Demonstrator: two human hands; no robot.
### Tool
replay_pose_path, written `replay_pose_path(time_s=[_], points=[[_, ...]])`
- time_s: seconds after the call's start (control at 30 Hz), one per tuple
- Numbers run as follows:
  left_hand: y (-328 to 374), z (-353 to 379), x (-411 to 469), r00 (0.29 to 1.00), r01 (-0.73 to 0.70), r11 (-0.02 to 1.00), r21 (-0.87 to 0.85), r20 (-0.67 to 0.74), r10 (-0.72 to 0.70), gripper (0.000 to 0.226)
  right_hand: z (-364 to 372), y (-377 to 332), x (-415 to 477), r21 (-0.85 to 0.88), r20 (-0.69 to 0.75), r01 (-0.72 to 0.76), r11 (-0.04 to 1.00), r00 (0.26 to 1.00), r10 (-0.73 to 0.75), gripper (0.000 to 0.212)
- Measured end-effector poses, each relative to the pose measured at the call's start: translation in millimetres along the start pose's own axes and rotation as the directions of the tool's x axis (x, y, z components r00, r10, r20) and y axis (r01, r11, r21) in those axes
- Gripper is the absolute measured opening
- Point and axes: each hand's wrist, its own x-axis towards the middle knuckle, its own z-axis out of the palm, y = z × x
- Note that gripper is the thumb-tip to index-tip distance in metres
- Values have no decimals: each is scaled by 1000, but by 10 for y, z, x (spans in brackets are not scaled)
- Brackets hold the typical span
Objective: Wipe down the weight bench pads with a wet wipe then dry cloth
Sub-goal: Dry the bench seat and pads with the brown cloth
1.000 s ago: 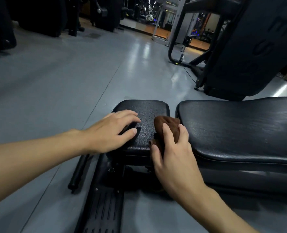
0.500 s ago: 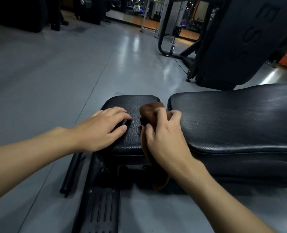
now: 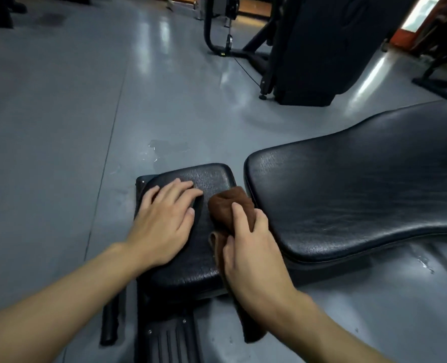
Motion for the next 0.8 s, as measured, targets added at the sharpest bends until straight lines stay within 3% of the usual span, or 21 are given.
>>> replay_pose_path(time_s=[0.23, 0.43, 0.5, 0.7, 0.8], points=[[-45, -13, 14, 1000, 7, 1000, 1, 0, -7, 49, -12, -153, 1199, 16, 45, -110, 994, 993, 109, 52], [-56, -38, 0, 1000, 8, 999, -36, -5, -8, 47, -5, -87, 306, -151, 23, -16, 988, 1000, 19, 77], [-41, -42, -9, 999, 43, 998, -48, -24, -44, 49, -7, -61, 283, -129, 27, -16, 991, 999, 20, 66], [-35, -56, -23, 981, 163, 986, -46, -101, -167, 40, 168, -93, 1269, -196, -22, 52, 979, 998, -58, 51], [-29, -73, -42, 974, 171, 982, -80, -137, -181, 41, 118, -75, 1810, -203, 115, 76, 976, 992, -53, 52]])
